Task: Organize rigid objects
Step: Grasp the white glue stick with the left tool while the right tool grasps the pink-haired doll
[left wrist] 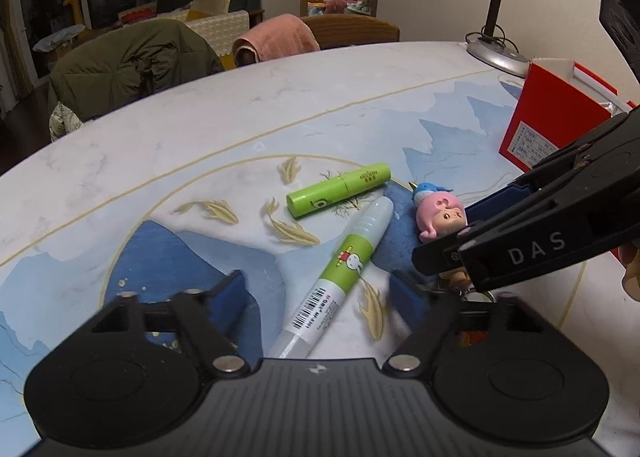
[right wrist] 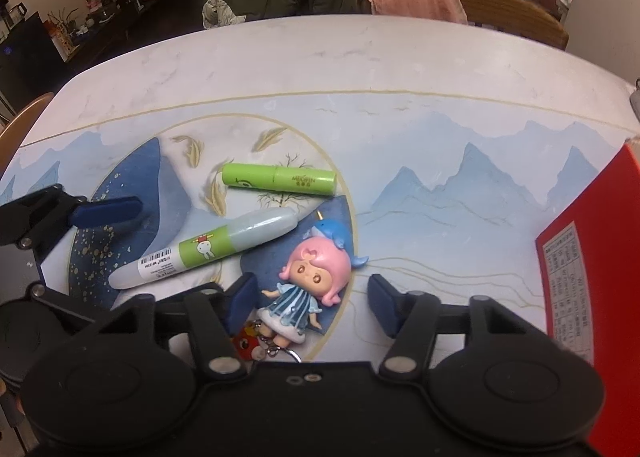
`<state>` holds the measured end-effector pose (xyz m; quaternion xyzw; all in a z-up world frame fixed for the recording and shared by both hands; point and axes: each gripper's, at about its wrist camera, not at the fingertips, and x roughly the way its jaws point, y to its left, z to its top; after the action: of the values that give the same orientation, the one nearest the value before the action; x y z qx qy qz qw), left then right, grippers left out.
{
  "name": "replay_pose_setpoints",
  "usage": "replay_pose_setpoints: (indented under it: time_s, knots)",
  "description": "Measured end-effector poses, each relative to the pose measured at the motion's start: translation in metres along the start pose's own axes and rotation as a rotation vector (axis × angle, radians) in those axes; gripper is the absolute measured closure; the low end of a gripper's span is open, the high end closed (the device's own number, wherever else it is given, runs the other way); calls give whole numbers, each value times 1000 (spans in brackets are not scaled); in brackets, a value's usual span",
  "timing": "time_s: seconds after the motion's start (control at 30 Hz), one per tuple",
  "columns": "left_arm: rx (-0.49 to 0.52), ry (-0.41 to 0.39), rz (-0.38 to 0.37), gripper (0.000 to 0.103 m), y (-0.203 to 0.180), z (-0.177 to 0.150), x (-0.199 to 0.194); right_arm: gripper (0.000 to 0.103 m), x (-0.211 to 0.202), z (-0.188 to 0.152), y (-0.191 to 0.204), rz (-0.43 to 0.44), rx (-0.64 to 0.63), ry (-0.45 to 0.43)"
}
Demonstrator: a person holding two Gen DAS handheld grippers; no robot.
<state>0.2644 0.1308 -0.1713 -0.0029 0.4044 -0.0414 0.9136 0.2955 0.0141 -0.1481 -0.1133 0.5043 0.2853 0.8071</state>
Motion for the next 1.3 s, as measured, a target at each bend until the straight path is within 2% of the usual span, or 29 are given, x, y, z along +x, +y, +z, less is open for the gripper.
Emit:
replay_pose_setpoints:
  time_s: [0.17,0.23,0.4,0.5,0.83,1.3]
  knots:
    - [4,-2,-9,52,-2,-1,-1,56,2,0,4,-6,-12,-1]
    - [10,1,-15,65,-5,0,-2,57,1,0,2,-4,-6,-2]
    - [28,17,-40,80,-14,0,-3,58,0,-2,0,3,5,-3]
    - [38,26,-46,85,-20,0,-4,58,-3,-5,-2,5,13,-3]
    - [-45,35,-56,86,-23,-4,-15,63,-31,-19,-12,20,29,-29]
    - [-172,2,-55,86,-25,-8,-65,63,-100,-44,-15,87,45,-93]
